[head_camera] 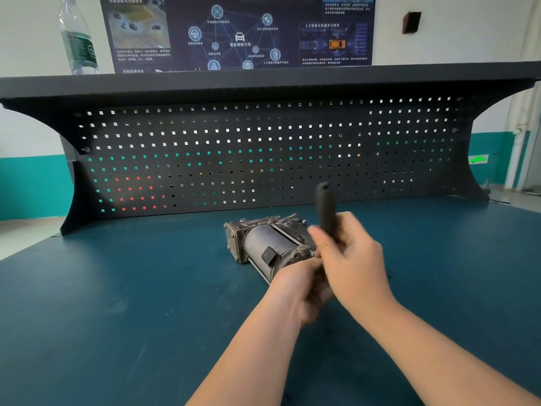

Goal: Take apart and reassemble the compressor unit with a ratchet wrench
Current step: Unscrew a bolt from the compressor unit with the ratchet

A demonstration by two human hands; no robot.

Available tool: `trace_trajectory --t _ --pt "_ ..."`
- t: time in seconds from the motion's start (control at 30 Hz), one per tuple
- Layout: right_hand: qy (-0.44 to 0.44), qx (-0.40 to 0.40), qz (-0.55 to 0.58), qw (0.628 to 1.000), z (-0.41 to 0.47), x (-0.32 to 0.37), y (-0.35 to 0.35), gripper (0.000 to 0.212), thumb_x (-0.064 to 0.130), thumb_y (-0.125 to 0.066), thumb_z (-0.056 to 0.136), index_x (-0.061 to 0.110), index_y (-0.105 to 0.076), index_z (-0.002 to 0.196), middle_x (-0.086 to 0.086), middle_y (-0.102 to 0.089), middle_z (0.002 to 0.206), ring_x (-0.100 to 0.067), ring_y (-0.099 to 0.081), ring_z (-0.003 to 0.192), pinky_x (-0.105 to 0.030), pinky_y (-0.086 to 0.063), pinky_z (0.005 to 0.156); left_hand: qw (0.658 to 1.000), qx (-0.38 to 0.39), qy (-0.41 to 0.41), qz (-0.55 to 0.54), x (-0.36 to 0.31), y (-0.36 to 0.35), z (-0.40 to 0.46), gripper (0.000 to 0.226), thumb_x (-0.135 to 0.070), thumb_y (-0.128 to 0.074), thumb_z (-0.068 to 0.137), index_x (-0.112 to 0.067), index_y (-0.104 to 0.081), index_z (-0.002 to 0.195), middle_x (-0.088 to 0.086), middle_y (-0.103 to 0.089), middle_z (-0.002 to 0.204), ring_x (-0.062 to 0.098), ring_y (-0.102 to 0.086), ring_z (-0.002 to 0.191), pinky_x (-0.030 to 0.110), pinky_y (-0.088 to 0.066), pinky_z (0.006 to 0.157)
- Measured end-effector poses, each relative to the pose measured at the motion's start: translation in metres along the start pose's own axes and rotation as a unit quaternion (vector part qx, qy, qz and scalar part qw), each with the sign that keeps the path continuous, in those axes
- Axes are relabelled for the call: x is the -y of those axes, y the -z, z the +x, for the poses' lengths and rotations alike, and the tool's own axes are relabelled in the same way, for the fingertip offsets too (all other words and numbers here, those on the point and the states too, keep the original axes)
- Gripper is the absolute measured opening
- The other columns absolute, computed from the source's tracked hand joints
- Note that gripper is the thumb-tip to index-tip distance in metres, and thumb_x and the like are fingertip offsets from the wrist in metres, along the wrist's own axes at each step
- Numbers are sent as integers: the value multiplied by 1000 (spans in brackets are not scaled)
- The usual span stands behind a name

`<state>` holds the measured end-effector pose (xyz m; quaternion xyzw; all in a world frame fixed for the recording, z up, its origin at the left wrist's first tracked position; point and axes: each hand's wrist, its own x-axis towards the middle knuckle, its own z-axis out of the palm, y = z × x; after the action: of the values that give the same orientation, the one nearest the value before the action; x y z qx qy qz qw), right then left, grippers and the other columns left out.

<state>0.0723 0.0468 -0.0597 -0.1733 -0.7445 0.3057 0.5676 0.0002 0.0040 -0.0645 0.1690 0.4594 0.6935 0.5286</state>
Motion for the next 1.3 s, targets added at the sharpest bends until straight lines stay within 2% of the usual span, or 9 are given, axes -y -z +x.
trace_trajectory --t 0.23,0.37,0.5,0.6,0.77,0.93,1.03,1.13,1.3 --pt "-404 -158 370 821 26 -24 14 25 22 -48 100 8 -47 79 -10 -52 65 -3 -33 25 -14 -25 29 999 -8 -2 -42 1 -5 2 15 -8 -56 92 6 -58 97 19 -69 68 24 -68 52 31 -58 51" --pt "-83 -27 80 993 19 -12 15 18 27 -56 93 18 -53 78 2 -59 59 -6 -49 43 -21 -40 48 1000 -8 -4 -28 2 -6 1 12 -8 -55 92 2 -62 89 13 -68 65 18 -67 49 26 -56 46" --pt "114 80 -93 986 7 -6 10 11 35 -58 86 29 -50 84 16 -53 56 -9 -47 59 -16 -38 57 1000 -4 -14 13 2 -3 1 18 -5 -51 91 -9 -66 82 3 -68 66 10 -66 53 22 -56 50" --pt "-78 -25 67 994 16 -8 10 18 29 -57 92 22 -51 76 5 -57 55 -8 -47 42 -22 -39 45 1000 -2 -11 -10 1 -4 -2 8 -2 -54 90 0 -62 89 10 -66 61 15 -65 48 25 -56 47" --pt "-437 -141 407 789 31 -24 18 26 22 -46 100 9 -45 78 -7 -47 67 -1 -28 25 -13 -22 28 999 -5 -2 -34 1 -6 -1 16 -4 -55 91 7 -57 102 21 -67 77 27 -67 63 31 -58 51" --pt "-72 -14 53 996 16 -2 14 18 30 -57 91 21 -52 77 3 -59 58 -4 -49 45 -20 -39 47 1000 -9 -14 -6 3 -6 -1 11 -10 -57 91 -2 -63 87 9 -67 65 16 -66 53 23 -55 49" --pt "63 53 -98 992 2 5 6 15 38 -59 85 29 -50 79 14 -55 59 -5 -52 64 -15 -38 57 999 1 -8 32 2 -2 -1 13 -16 -55 90 -15 -66 85 2 -65 78 14 -62 72 22 -53 63" --pt "-61 -24 -5 998 7 1 4 19 36 -58 89 25 -51 76 7 -59 59 -7 -53 52 -24 -42 53 1000 -6 -1 30 1 0 1 12 -12 -53 92 -9 -63 87 5 -66 66 15 -64 58 23 -55 51" --pt "-484 -149 401 763 30 -24 19 32 25 -41 102 11 -42 73 -5 -45 65 -2 -33 31 -11 -22 29 1000 -12 4 20 1 -5 1 16 -12 -54 93 2 -60 99 16 -66 79 24 -65 68 29 -56 54"
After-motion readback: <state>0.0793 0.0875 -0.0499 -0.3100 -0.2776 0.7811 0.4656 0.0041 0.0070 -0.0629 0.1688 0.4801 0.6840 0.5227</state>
